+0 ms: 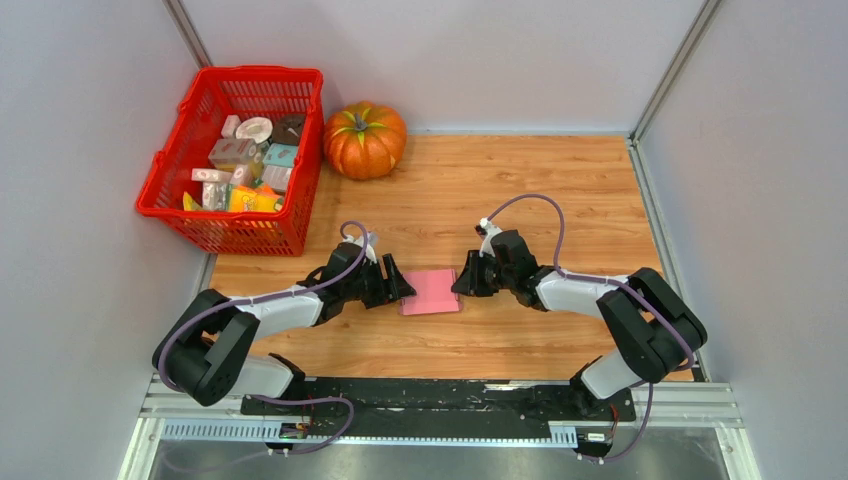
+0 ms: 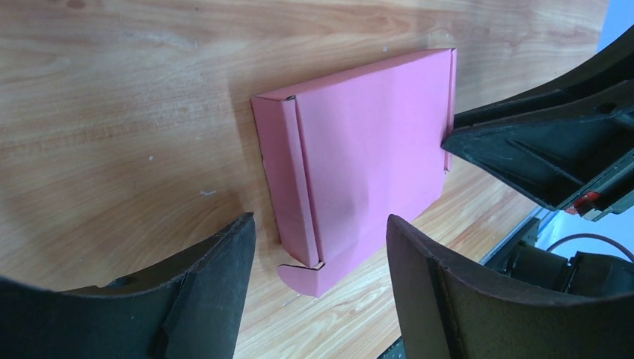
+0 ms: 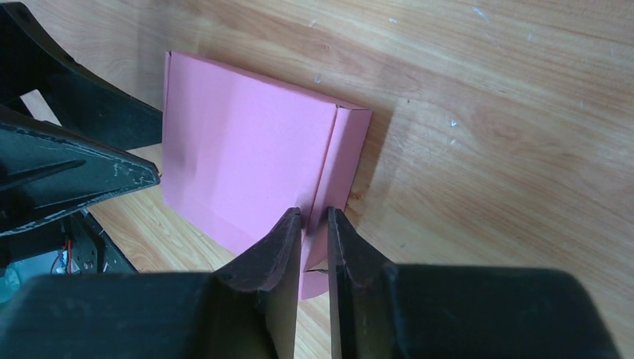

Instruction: Fold the paper box

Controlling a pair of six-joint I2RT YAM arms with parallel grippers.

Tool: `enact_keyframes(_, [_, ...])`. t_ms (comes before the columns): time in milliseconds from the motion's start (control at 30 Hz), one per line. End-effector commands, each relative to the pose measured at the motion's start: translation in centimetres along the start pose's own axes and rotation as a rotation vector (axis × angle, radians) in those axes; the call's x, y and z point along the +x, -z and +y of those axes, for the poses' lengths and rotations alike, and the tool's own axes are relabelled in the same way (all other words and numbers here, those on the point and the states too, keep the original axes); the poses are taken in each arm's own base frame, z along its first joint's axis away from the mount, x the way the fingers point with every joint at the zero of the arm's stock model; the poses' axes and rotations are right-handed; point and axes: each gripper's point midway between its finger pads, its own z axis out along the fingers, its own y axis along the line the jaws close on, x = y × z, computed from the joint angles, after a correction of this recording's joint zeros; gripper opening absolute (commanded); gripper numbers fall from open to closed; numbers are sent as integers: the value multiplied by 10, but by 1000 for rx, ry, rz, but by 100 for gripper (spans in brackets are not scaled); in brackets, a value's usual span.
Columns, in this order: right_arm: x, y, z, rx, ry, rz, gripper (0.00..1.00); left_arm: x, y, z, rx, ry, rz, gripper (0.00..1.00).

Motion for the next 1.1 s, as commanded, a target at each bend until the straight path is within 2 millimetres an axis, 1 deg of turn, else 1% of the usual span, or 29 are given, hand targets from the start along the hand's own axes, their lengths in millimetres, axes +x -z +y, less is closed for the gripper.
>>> enact_keyframes(0, [12, -3, -32, 107, -32, 17, 19, -2, -3, -5, 42, 31, -16, 72])
enact_keyframes(233, [13, 0, -44, 136, -76, 13, 16, -1, -9, -8, 69, 84, -12, 71])
enact_keyframes(400, [13, 3, -53, 156, -98, 5, 14, 2, -12, -6, 61, 116, 6, 67])
enact_keyframes(500, [13, 2, -53, 153, -103, 4, 14, 2, -11, -7, 58, 132, 9, 66])
enact_keyframes(733, [14, -1, -54, 145, -117, 9, 14, 0, -11, -16, 86, 154, 12, 67])
enact_keyframes(900, [16, -2, -57, 152, -128, 14, 14, -2, -17, -17, 82, 163, 12, 66])
enact_keyframes(1067, [16, 0, -64, 169, -158, 9, 13, -4, -21, -24, 105, 170, 4, 64])
